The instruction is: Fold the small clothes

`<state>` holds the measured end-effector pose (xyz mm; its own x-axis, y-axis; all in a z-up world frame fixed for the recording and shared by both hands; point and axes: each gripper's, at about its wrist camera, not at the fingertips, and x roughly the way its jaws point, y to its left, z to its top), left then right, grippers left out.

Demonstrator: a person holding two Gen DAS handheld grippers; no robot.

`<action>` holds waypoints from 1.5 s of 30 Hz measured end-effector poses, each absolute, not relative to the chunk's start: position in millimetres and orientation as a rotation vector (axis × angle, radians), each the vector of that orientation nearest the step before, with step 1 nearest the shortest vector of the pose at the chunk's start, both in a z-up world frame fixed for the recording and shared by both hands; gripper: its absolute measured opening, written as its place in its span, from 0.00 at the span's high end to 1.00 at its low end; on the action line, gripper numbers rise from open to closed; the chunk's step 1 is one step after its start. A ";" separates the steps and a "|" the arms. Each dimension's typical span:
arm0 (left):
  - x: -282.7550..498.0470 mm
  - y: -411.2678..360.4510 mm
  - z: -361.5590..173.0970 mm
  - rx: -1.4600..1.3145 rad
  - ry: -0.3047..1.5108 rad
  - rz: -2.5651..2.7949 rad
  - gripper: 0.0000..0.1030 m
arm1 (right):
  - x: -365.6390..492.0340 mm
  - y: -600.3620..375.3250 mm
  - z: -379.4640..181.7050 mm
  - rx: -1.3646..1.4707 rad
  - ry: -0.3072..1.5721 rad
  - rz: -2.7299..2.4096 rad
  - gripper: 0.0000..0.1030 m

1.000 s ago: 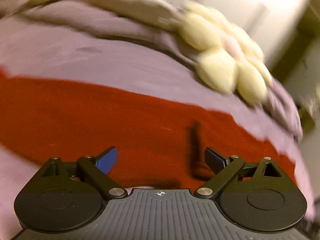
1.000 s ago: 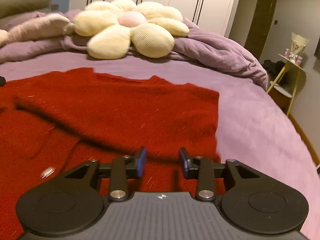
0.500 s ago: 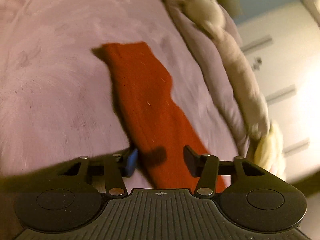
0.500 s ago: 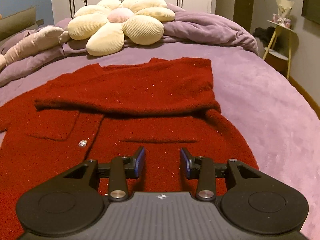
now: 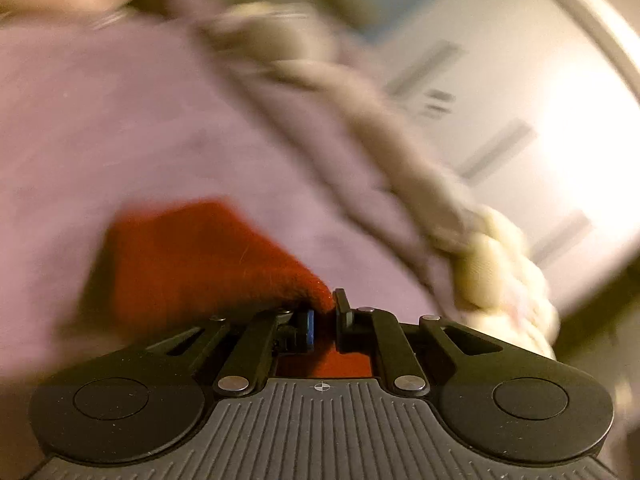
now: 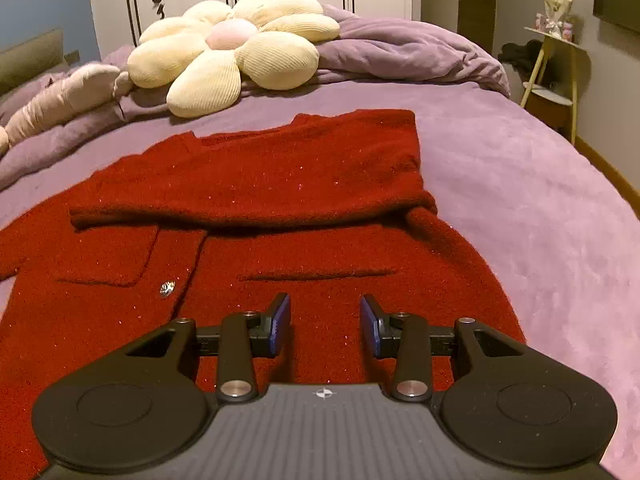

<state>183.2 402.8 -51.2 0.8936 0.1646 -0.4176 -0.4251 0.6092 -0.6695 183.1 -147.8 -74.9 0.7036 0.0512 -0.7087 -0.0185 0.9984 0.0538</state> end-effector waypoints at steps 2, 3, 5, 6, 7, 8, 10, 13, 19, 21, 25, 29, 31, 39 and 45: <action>205.3 352.3 -13.6 -0.759 0.302 0.181 0.90 | 181.8 -150.8 -73.5 0.065 0.778 0.041 0.64; 213.0 329.8 -2.5 -0.730 0.295 0.115 0.90 | 180.8 -153.0 -72.8 0.081 0.772 0.045 0.64; 236.8 269.1 16.6 -0.655 0.303 -0.030 0.89 | 178.8 -157.7 -72.2 0.115 0.763 0.050 0.64; 249.2 234.6 20.7 -0.613 0.322 -0.103 0.89 | 176.9 -160.8 -72.1 0.134 0.759 0.052 0.64; 257.9 206.9 20.3 -0.577 0.342 -0.160 0.85 | 174.9 -164.4 -71.8 0.151 0.754 0.052 0.64; 266.3 179.8 16.6 -0.545 0.370 -0.211 0.73 | 173.2 -167.9 -72.0 0.164 0.752 0.051 0.64; 283.8 128.5 -3.7 -0.503 0.475 -0.323 0.32 | 171.7 -175.1 -73.7 0.187 0.757 0.055 0.64; 289.6 94.3 -41.7 -0.509 0.610 -0.339 0.22 | 178.1 -184.9 -75.7 0.200 0.786 0.063 0.63; 264.7 124.1 -76.1 -0.504 0.680 -0.167 0.22 | 215.8 -187.1 -73.4 0.282 0.813 0.165 0.58; 259.1 137.5 -78.8 -0.483 0.686 -0.116 0.22 | 236.8 -180.6 -75.3 0.308 0.811 0.198 0.57; 254.9 164.6 -86.1 -0.468 0.703 -0.037 0.22 | 286.5 -163.3 -83.2 0.364 0.835 0.238 0.56; 253.9 176.1 -97.2 -0.466 0.706 -0.023 0.22 | 333.9 -149.1 -103.8 0.442 0.934 0.282 0.54; 256.3 177.1 -99.0 -0.461 0.701 -0.021 0.22 | 346.6 -143.9 -112.8 0.473 0.953 0.277 0.55; 255.8 179.7 -96.0 -0.448 0.695 -0.020 0.22 | 335.3 -143.5 -71.0 0.283 0.725 0.254 0.91; 263.9 178.4 -95.4 -0.428 0.701 0.024 0.22 | 341.0 -182.2 -75.8 0.178 0.743 0.062 0.91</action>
